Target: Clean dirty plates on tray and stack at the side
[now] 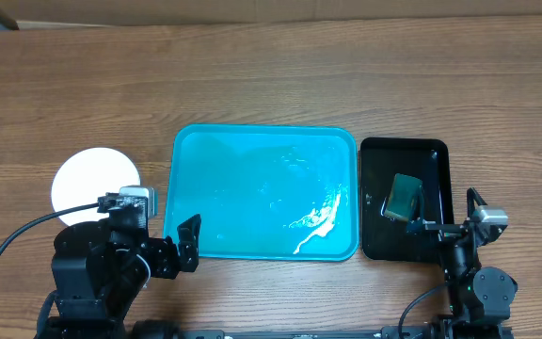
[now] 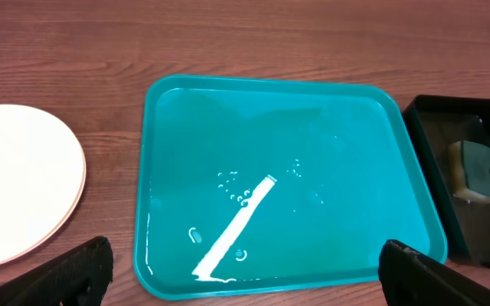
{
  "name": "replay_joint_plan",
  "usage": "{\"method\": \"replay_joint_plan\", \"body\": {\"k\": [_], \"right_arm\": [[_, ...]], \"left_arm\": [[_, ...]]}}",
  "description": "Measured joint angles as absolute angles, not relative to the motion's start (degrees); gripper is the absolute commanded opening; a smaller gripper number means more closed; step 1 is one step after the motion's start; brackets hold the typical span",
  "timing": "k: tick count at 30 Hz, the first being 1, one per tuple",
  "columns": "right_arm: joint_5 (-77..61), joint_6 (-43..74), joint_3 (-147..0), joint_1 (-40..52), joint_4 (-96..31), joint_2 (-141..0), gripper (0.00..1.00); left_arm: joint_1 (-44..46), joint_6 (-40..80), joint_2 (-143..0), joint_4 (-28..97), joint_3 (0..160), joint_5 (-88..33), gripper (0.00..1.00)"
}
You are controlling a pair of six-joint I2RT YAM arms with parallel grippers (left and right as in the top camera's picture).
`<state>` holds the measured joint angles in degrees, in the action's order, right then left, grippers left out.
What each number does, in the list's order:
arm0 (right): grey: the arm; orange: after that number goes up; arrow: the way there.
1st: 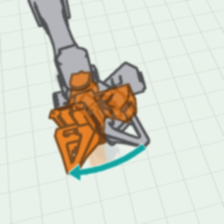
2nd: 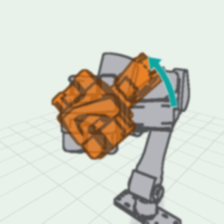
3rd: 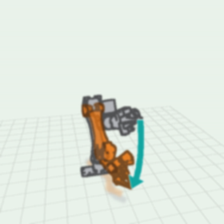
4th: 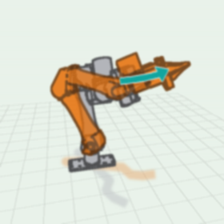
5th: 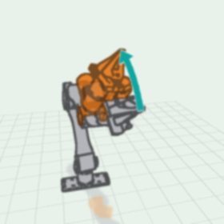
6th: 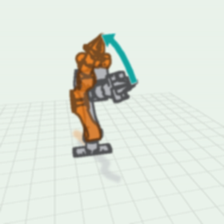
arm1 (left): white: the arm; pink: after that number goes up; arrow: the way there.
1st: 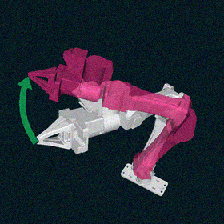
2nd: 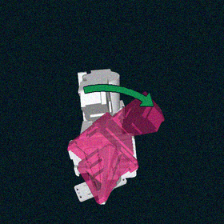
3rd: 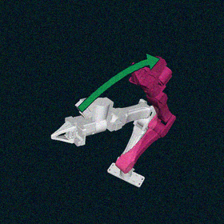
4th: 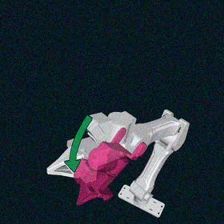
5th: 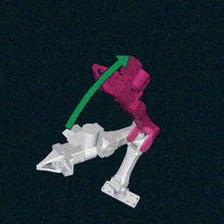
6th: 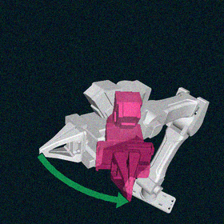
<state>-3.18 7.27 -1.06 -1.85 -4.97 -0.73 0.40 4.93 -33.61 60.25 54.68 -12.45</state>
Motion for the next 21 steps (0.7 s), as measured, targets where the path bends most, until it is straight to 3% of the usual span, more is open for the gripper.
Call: {"method": "replay_joint_plan", "body": {"k": [21], "right_arm": [[-4.1,7.3,-1.1,-1.8,-4.8,-0.7,1.0]], "left_arm": [[0.4,5.0,-33.6,60.2,54.7,-12.4,1.0]]}}
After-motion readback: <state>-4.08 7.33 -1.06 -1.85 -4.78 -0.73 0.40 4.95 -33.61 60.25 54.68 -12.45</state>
